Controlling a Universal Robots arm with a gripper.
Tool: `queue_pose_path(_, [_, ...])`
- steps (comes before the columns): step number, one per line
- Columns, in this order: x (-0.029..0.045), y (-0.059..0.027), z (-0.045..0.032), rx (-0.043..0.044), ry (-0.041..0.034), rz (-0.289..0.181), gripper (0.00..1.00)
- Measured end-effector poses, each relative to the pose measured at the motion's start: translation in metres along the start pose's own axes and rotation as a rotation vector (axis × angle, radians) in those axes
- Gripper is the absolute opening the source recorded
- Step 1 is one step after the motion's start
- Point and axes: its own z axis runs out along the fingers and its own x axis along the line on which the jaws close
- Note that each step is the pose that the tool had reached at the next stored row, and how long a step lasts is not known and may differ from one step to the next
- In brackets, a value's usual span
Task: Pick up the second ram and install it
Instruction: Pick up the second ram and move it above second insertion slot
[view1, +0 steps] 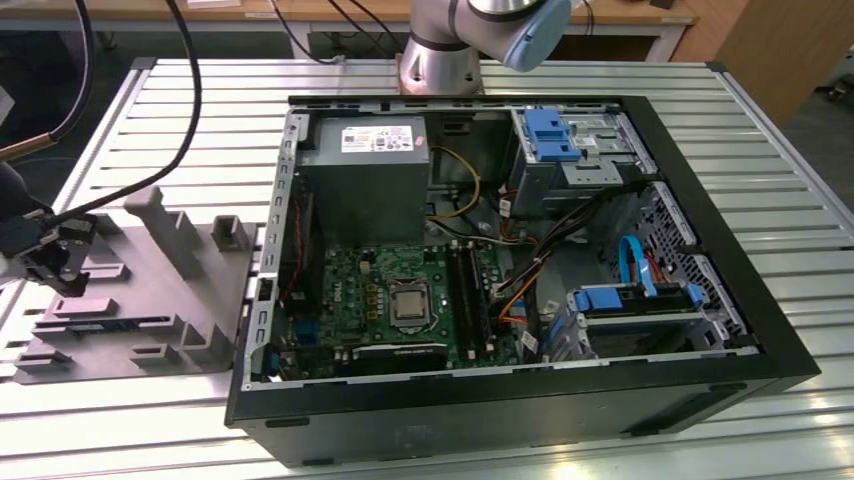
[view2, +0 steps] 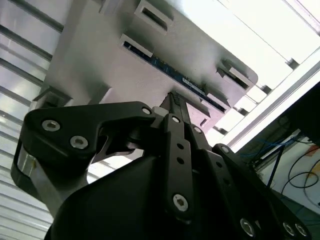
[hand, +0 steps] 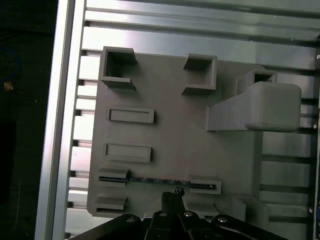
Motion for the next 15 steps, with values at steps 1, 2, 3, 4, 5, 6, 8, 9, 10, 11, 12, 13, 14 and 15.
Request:
queue_pose_path(1, [0.0, 0.0, 0.0002, -0.0005, 0.0008, -0.018, 0.11])
queue_pose_path(2, [0.0, 0.0, 0.0005, -0.0009, 0.0016, -0.036, 0.11])
queue_pose_path(3, [0.0001, 0.0, 0.0007, -0.0013, 0.0025, -0.054, 0.11])
queue_pose_path(4, [0.0, 0.0, 0.0009, -0.0018, 0.0032, -0.072, 0.11])
queue_pose_path(5, [0.0001, 0.0, 0.0012, -0.0023, 0.0041, -0.091, 0.11])
queue_pose_path(6, [0.0001, 0.0, 0.0014, -0.0027, 0.0048, -0.109, 0.11])
queue_pose_path(8, [0.0001, 0.0, 0.0019, -0.0037, 0.0064, -0.145, 0.11])
queue_pose_path(9, [0.0001, -0.0001, 0.0022, -0.0041, 0.0072, -0.163, 0.11])
queue_pose_path(10, [0.0001, -0.0001, 0.0024, -0.0045, 0.008, -0.181, 0.11])
queue_pose_path(11, [0.0001, -0.0001, 0.0026, -0.005, 0.0088, -0.199, 0.11])
queue_pose_path(12, [0.0001, -0.0001, 0.0028, -0.0055, 0.0096, -0.217, 0.11])
queue_pose_path(13, [0.0001, -0.0001, 0.0031, -0.006, 0.0104, -0.236, 0.11])
queue_pose_path(14, [0.0001, -0.0001, 0.0033, -0.0064, 0.0113, -0.254, 0.11])
queue_pose_path(15, [0.0001, -0.0001, 0.0035, -0.0068, 0.0121, -0.272, 0.11])
